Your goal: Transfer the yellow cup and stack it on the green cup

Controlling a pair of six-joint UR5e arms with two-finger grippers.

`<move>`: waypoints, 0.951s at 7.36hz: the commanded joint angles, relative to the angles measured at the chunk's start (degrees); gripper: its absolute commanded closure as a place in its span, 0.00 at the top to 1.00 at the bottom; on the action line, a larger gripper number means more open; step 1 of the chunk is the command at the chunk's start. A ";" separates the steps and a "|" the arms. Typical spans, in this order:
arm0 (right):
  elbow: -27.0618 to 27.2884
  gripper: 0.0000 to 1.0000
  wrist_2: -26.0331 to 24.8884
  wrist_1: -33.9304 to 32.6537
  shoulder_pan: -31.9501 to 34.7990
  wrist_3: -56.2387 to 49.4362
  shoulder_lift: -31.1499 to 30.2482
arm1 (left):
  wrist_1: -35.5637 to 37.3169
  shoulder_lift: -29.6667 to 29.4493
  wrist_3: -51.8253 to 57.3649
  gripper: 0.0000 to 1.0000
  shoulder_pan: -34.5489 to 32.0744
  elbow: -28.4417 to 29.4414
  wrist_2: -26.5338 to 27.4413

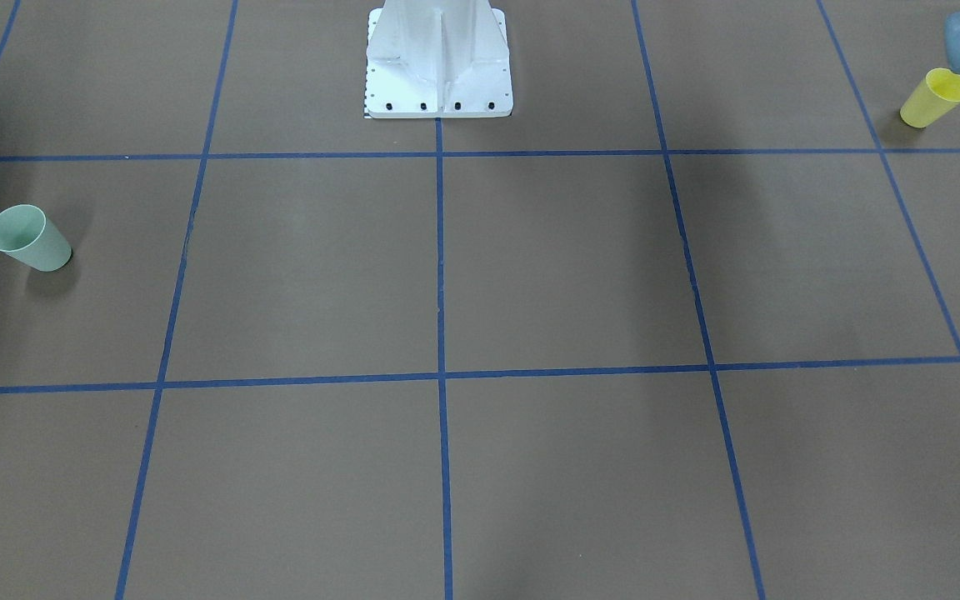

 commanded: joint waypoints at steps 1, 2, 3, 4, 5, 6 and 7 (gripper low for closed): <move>0.49 0.99 0.01 0.60 -1.51 0.11 -0.15 | -0.10 2.53 -21.94 1.00 9.56 -1.02 15.47; 1.01 0.99 0.27 0.69 -1.70 0.20 -0.15 | -0.10 8.11 -28.83 1.00 12.92 -3.73 21.56; 1.63 0.99 0.62 0.61 -1.70 0.12 -0.15 | 0.60 11.65 -40.65 1.00 18.08 -4.97 29.28; 2.24 0.99 0.63 0.60 -1.61 -0.32 -0.59 | 6.35 12.90 -53.03 1.00 24.31 -5.16 35.62; 3.38 0.99 0.63 0.52 -1.70 -0.24 -0.85 | 16.67 12.92 -60.99 1.00 29.51 -8.29 35.95; 4.52 0.99 0.54 0.43 -1.70 -0.24 -0.85 | 28.87 12.92 -67.85 1.00 32.95 -12.85 35.25; 4.71 0.99 0.45 0.52 -1.70 -0.32 -0.85 | 34.82 12.92 -74.62 0.98 36.56 -13.76 32.29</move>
